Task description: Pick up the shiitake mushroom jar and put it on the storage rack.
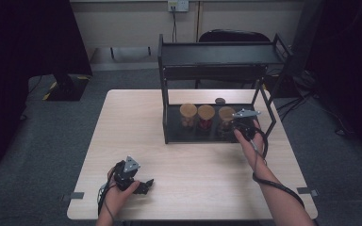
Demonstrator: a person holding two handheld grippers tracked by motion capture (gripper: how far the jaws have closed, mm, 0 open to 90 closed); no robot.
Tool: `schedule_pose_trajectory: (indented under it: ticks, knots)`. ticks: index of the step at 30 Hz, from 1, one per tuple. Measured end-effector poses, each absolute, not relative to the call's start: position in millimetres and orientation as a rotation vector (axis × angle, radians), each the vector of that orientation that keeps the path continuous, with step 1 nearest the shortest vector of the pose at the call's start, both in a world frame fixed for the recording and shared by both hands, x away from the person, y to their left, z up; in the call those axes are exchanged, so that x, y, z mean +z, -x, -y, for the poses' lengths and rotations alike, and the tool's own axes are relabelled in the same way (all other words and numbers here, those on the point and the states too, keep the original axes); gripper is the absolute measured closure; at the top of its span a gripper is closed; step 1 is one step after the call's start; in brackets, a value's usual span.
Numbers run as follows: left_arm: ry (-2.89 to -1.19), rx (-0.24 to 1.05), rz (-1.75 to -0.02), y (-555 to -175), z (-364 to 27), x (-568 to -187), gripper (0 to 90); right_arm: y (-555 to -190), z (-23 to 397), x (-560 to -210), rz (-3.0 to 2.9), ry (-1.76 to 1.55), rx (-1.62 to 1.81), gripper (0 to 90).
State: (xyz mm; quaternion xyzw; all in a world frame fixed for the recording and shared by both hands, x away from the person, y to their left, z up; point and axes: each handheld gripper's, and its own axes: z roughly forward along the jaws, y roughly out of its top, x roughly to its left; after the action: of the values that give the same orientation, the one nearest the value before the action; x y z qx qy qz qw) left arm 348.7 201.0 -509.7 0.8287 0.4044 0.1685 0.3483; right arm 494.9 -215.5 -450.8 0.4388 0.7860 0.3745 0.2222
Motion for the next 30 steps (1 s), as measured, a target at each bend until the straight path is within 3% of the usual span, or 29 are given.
schedule_pose_trajectory:
  ticks: [30]
  knots:
    - [-2.149,0.437,-1.048,-349,-201,-510,0.3,-469,216,-449,-2.226,-1.157,1.070,3.1]
